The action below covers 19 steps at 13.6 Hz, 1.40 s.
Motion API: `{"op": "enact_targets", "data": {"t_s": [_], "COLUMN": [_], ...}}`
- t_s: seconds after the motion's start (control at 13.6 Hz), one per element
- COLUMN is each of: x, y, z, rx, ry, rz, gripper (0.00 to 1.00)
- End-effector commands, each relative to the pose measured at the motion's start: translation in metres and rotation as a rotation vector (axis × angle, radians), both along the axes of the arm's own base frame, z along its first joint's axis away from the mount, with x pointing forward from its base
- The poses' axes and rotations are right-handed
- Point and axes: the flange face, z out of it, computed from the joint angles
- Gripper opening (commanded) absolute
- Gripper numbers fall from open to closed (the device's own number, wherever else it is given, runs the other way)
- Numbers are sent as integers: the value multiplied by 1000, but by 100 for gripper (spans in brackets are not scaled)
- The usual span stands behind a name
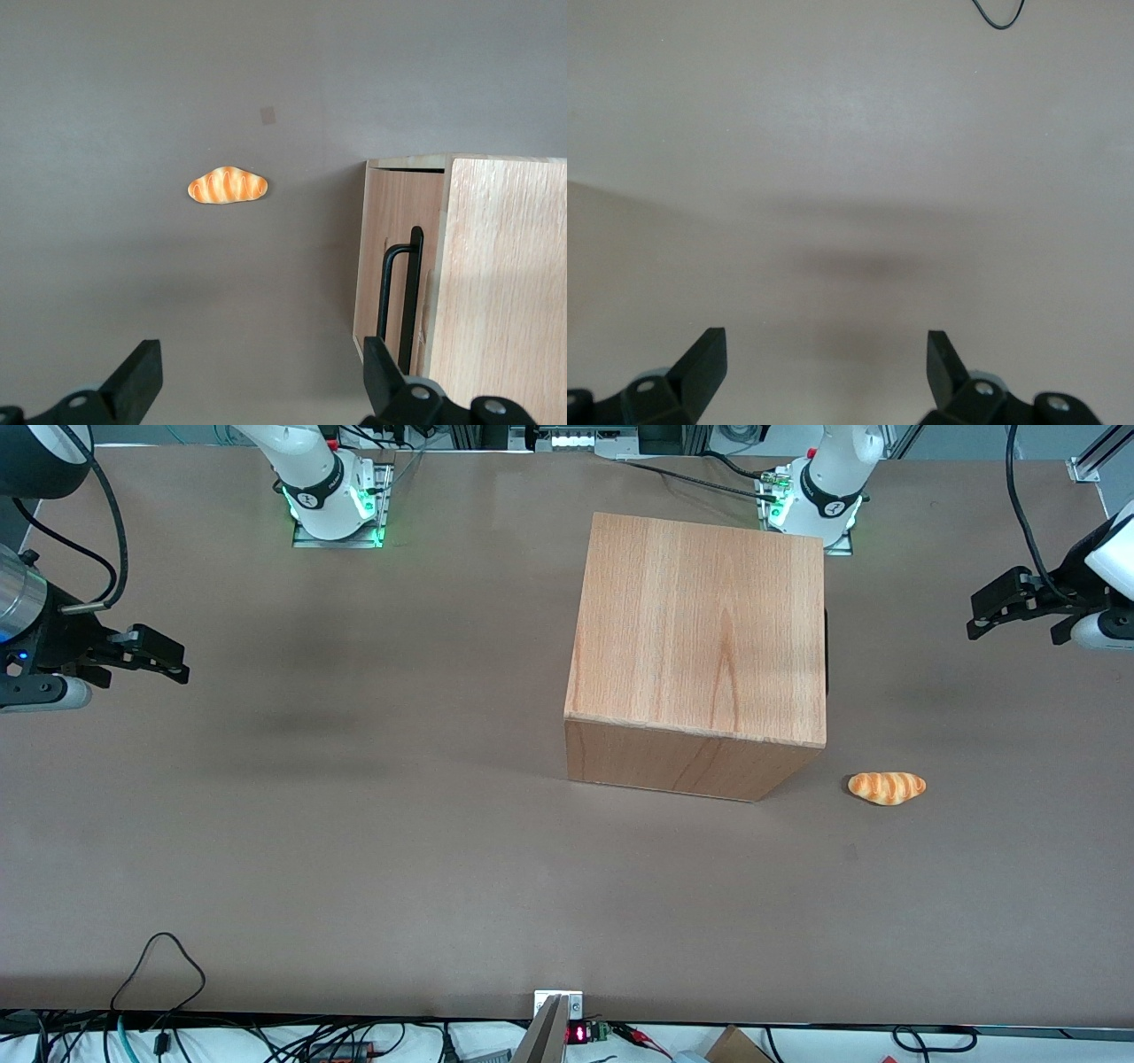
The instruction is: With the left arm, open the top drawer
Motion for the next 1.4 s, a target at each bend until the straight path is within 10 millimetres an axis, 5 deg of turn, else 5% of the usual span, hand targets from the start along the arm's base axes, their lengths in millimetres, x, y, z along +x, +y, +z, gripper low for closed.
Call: {"op": "enact_targets", "data": {"t_s": [0.0, 0.52, 1.33], "x": [-4, -3, 1], "y": [2, 15, -2], "z": [11, 10, -93], "rx": [0, -25, -114], "ry": [-11, -17, 86], "rz": [-33, -8, -106], "gripper": [100, 100, 100]}}
